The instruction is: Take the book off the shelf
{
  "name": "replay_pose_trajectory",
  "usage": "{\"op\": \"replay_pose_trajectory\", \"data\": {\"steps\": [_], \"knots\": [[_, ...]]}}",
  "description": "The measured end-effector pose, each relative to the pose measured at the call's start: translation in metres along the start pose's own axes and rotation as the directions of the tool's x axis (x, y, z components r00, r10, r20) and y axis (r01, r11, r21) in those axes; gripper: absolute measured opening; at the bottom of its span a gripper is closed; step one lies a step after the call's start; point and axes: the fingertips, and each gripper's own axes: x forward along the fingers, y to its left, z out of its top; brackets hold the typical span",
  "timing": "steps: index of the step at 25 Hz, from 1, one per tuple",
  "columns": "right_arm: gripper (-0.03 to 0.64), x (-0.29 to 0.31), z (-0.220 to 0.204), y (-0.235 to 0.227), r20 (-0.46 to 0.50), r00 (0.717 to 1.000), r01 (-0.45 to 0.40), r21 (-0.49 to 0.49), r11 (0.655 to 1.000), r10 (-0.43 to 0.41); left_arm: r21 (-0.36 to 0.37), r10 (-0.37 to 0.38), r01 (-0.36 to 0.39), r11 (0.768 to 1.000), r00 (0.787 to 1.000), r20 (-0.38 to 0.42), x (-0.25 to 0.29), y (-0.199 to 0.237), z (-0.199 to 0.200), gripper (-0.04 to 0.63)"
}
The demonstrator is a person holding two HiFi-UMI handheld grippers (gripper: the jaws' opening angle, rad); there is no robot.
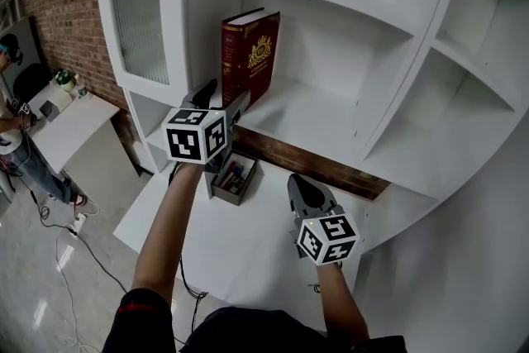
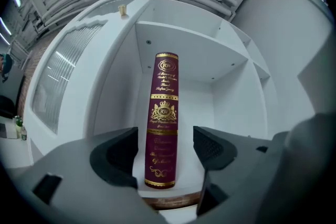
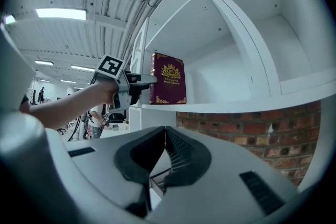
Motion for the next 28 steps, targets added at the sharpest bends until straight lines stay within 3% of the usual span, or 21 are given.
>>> {"op": "replay_pose_trajectory", "data": {"steps": [21,26,28], "knots": [[0.02,0.025,-0.015,-0.027,-0.026,0.999,0.029,0.047,0.998,-0.028,0.069,-0.057,0.061,0.996,0.997,-0.057,0.066,0.003,0.003,0.322],[0.02,0.026,-0.017,-0.03,-0.027,0.999,0.028,0.052,0.998,-0.027,0.092,-0.053,0.058,0.994,0.997,-0.061,0.067,0.003,0.006,0.249],[0.02,0.027,-0.018,-0.029,-0.028,0.999,0.025,0.053,0.998,-0.024,0.092,-0.056,0.061,0.994,0.997,-0.06,0.067,0.003,0.006,0.249]]}}
